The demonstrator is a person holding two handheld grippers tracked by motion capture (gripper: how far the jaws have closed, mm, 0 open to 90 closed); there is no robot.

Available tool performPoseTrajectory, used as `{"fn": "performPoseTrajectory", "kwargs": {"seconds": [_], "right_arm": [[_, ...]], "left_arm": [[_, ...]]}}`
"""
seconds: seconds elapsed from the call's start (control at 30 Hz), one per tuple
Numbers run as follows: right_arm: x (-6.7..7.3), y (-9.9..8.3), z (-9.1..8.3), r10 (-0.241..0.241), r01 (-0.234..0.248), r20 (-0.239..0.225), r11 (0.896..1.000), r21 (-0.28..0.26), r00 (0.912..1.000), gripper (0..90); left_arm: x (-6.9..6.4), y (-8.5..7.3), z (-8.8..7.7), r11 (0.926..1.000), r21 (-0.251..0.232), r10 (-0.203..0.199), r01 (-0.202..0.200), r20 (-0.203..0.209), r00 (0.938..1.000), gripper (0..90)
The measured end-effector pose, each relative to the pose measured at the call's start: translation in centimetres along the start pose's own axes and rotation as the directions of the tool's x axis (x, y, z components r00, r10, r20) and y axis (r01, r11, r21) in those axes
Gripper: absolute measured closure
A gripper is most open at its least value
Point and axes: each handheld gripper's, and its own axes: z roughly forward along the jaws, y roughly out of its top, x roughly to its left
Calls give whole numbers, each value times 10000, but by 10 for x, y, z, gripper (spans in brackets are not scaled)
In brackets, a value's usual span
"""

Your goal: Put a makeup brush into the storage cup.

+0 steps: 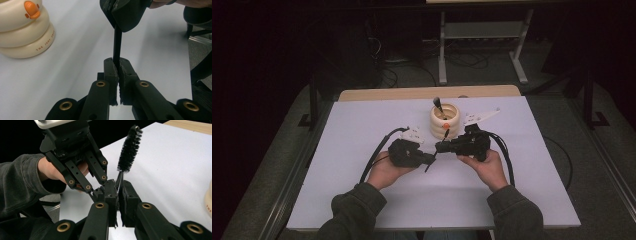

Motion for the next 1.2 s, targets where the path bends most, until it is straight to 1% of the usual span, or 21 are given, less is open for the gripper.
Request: {"fn": "performPoseTrajectory", "kwargs": {"seconds": [0.13, 0.17, 0.2, 0.23, 0.3, 0.37, 0.4, 0.47, 0.53, 0.57, 0.63, 0.67, 0.7, 0.73, 0.8, 0.9, 1.07, 1.1, 1.17, 1.2], "right_arm": [[1, 1, 0, -44, 45, -26, 9999, 145, 10000, 843], [1, 2, 1, -131, 132, -34, 9997, 204, 9999, 844], [1, 2, 1, -216, 216, -28, 9995, 219, 9998, 844], [2, 3, 1, -177, 176, 25, 9993, 342, 9998, 845], [3, 4, 2, -321, 316, 75, 9980, 544, 9995, 844], [2, 4, 2, -347, 338, 128, 9975, 613, 9993, 845], [2, 4, 1, -312, 304, 133, 9976, 617, 9994, 845], [1, 3, 1, -241, 226, 218, 9974, 686, 9995, 845], [0, 3, 0, -286, 266, 260, 9970, 733, 9993, 844], [0, 3, 0, -216, 192, 296, 9968, 776, 9993, 845], [-1, 3, -1, -242, 211, 364, 9963, 834, 9990, 845], [-1, 3, -2, -269, 226, 438, 9952, 950, 9987, 845], [-1, 3, -3, -236, 188, 476, 9948, 999, 9986, 844], [-1, 3, -4, -220, 172, 481, 9950, 988, 9986, 844], [-2, 3, -6, -199, 135, 584, 9941, 1078, 9981, 845], [-3, 3, -9, -162, 84, 678, 9934, 1140, 9976, 844], [-7, 4, -17, -97, 4, 811, 9934, 1149, 9967, 845], [-7, 4, -18, -37, -59, 821, 9931, 1168, 9966, 845], [-9, 5, -20, -26, -82, 872, 9923, 1233, 9962, 845], [-9, 6, -21, -5, -105, 872, 9920, 1257, 9962, 845]], "left_arm": [[-2, -1, -2, 10000, 35, 13, -13, 18, 10000, 848], [-2, -1, -2, 10000, 34, 9, -9, 16, 10000, 843], [-3, -2, -2, 10000, 48, -10, 10, 5, 10000, 834], [-2, -3, -3, 10000, 58, 5, -5, 60, 10000, 818], [-2, -4, -4, 9999, 106, -45, 44, 35, 10000, 788], [-1, -7, -7, 9999, 116, -105, 105, 15, 9999, 774], [0, -8, -8, 9999, 128, -77, 77, 9, 10000, 765], [0, -11, -11, 9998, 142, -142, 143, -32, 9999, 733], [1, -14, -14, 9994, 160, -318, 319, -33, 9995, 694], [2, -16, -16, 9993, 156, -327, 328, -80, 9994, 684], [3, -21, -20, 9989, 71, -465, 466, -120, 9988, 664], [4, -23, -22, 9985, 44, -542, 542, -151, 9984, 659], [4, -24, -23, 9985, 63, -540, 541, -173, 9984, 652], [4, -27, -25, 9978, -6, -666, 666, -234, 9975, 645], [5, -30, -28, 9976, -47, -691, 690, -284, 9972, 632], [5, -33, -33, 9980, -42, -625, 624, -476, 9969, 611], [6, -41, -44, 9962, -212, -862, 849, -719, 9937, 575], [7, -43, -45, 9954, -282, -939, 921, -697, 9931, 569], [8, -46, -49, 9949, -347, -968, 949, -596, 9935, 541], [8, -47, -51, 9945, -396, -995, 971, -635, 9930, 536]]}}
